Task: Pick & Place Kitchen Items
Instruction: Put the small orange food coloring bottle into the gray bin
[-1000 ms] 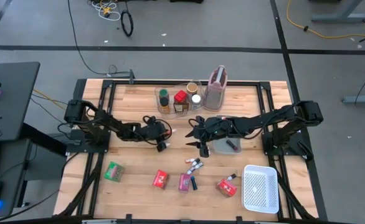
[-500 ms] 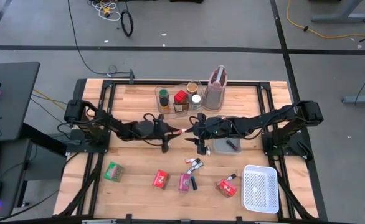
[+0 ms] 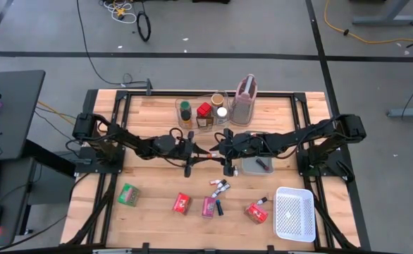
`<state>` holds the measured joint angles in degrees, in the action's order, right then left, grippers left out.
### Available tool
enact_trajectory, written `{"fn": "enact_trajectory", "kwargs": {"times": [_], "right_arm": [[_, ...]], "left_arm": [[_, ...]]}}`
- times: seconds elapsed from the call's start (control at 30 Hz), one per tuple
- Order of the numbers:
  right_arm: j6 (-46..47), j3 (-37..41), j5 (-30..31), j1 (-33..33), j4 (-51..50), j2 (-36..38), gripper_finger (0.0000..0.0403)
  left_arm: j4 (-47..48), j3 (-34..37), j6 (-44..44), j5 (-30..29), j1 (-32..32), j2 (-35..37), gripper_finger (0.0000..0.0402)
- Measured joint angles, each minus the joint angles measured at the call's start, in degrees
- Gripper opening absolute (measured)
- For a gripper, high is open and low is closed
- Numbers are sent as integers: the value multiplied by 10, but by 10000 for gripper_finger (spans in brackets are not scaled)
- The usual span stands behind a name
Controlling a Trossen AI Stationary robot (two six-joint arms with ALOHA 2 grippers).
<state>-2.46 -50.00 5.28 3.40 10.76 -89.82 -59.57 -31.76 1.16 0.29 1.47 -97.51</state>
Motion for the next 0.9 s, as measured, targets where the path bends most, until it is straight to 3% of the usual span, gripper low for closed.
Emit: {"fn": "enact_trajectory", "kwargs": {"times": [0.17, 0.5, 0.77, 0.9], "right_arm": [[0, 0, 0, 0, -2, 0, 158], [18, 0, -1, 0, -12, 0, 74], [22, 0, -3, 1, -15, -1, 104], [33, 0, 1, 7, -35, -1, 99]], "left_arm": [[10, -2, 1, -26, 1, 0, 98], [15, -3, 2, -37, 1, 0, 95], [26, -4, 2, -46, 1, 0, 109], [34, -5, -4, -56, 2, 0, 119]]}}
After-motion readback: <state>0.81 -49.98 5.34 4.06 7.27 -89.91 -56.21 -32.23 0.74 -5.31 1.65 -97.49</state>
